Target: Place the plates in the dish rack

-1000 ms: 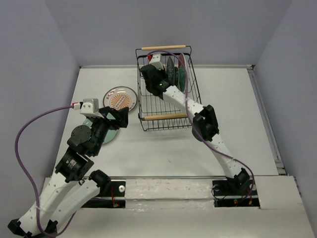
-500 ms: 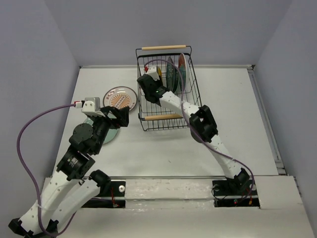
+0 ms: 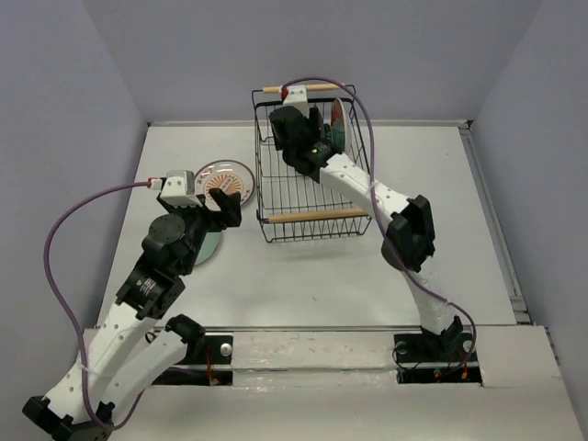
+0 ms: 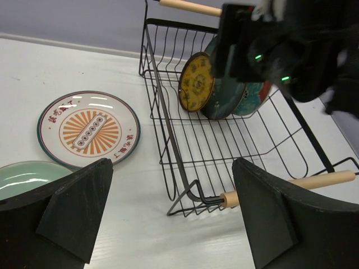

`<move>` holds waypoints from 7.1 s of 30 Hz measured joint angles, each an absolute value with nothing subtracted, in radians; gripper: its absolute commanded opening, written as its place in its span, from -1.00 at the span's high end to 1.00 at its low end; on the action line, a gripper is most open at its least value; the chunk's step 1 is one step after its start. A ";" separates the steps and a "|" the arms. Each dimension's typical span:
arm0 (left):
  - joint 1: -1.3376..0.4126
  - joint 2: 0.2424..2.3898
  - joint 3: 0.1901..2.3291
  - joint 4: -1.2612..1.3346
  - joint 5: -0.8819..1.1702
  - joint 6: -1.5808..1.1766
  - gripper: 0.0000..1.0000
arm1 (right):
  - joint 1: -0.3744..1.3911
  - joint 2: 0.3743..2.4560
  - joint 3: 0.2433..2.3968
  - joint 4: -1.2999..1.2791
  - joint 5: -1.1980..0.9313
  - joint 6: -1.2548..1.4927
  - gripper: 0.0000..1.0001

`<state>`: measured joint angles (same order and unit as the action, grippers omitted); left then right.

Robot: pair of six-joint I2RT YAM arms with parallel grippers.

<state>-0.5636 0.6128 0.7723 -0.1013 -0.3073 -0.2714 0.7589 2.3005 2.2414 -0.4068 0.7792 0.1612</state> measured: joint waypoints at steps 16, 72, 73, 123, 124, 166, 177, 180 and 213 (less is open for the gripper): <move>-0.279 0.921 0.873 -0.064 -0.200 -0.375 -0.71 | 0.759 1.549 1.544 -0.145 0.350 0.165 -0.48; 0.264 1.993 1.304 0.093 0.485 -0.404 0.89 | 0.759 1.391 1.228 -0.032 0.163 0.173 -0.46; 0.267 1.972 1.292 0.092 0.464 -0.411 0.89 | 0.759 1.397 1.230 -0.032 0.155 0.173 -0.47; -0.032 0.926 0.957 0.242 0.580 -0.565 -0.98 | 0.506 1.766 1.655 0.084 -0.708 0.517 0.86; -0.033 0.899 0.956 0.221 0.548 -0.551 -0.98 | 0.510 1.766 1.663 0.064 -0.652 0.519 0.86; -0.486 0.624 0.760 -0.024 -0.009 -0.258 -0.98 | 0.759 2.504 2.485 -0.231 0.917 -0.132 0.87; -0.489 0.624 0.760 -0.023 -0.011 -0.255 -0.98 | 0.759 2.530 2.451 -0.218 0.918 -0.120 0.86; -0.489 0.624 0.760 -0.023 -0.012 -0.255 -0.98 | 0.759 2.532 2.437 -0.218 0.918 -0.108 0.87; -0.490 0.625 0.760 -0.023 -0.012 -0.255 -0.98 | 0.739 2.550 2.400 -0.215 0.936 0.051 0.77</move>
